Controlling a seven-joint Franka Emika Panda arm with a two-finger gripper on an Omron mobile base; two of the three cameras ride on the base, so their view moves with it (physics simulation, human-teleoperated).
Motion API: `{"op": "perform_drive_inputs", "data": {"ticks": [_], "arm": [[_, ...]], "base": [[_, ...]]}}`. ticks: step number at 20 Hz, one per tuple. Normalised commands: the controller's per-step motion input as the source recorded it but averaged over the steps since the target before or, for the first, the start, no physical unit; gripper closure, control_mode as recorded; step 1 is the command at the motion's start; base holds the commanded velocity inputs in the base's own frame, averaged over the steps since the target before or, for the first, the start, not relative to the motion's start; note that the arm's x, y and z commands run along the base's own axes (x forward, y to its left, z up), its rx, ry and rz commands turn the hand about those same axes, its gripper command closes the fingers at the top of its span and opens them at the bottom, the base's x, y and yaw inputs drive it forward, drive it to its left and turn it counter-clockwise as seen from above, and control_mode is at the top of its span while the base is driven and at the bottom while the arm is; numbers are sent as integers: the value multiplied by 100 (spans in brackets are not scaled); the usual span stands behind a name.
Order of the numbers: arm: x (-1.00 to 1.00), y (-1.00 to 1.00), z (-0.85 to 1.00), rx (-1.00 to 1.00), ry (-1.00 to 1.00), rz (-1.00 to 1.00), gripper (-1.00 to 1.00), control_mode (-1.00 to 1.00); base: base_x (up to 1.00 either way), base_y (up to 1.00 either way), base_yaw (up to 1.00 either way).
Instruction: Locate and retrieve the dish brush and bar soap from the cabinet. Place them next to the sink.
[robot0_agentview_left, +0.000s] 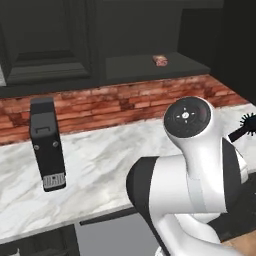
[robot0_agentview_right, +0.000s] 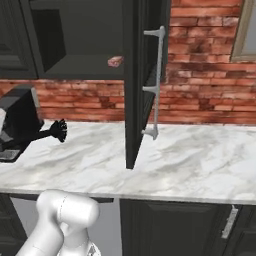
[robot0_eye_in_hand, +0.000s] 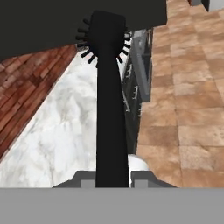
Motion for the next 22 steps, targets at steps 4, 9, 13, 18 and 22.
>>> {"op": "perform_drive_inputs", "data": {"ticks": [4, 9, 13, 18, 22], "arm": [[0, 0, 0, 0, 0, 0, 100, 100], [0, 0, 0, 0, 0, 0, 100, 100], [0, 0, 0, 0, 0, 0, 100, 100], [0, 0, 0, 0, 0, 0, 100, 100], [0, 0, 0, 0, 0, 0, 100, 100]], "base": [[0, 0, -50], [0, 0, -50], [0, 0, -50], [0, 0, -50], [0, 0, -50]]}}
